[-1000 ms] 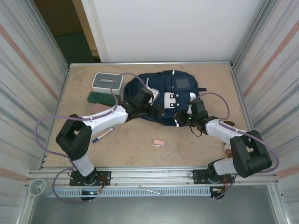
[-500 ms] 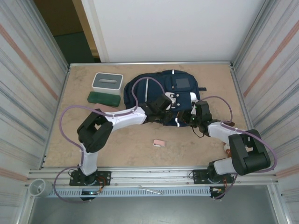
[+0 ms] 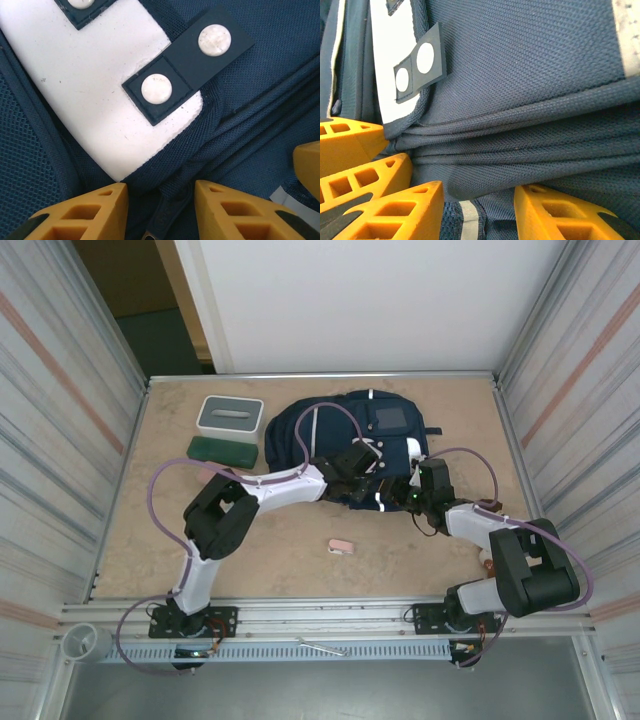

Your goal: Pack the student bag

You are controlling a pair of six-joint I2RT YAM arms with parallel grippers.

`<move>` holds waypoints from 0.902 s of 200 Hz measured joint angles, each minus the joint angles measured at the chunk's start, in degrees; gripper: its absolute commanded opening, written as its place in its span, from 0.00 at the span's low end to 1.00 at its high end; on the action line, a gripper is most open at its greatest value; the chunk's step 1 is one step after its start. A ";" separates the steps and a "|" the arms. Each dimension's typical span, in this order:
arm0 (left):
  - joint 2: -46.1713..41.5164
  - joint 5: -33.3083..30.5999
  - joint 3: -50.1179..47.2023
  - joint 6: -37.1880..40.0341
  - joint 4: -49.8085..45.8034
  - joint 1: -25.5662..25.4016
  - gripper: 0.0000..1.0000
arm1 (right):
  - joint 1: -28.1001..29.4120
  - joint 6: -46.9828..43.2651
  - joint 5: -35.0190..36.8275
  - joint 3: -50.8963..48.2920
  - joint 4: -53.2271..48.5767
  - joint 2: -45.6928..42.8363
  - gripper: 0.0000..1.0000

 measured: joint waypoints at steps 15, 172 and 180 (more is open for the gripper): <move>0.70 -0.02 0.83 0.22 -0.87 -0.15 0.48 | -0.17 0.00 -0.35 0.00 0.02 0.00 0.41; 0.59 -0.17 1.75 4.74 -3.78 -0.35 0.08 | -0.70 -0.39 -0.28 0.00 -1.33 -0.63 0.42; 0.35 0.00 1.42 4.76 -3.58 -0.35 0.07 | -0.79 -0.57 -0.15 0.00 -1.62 -0.76 0.42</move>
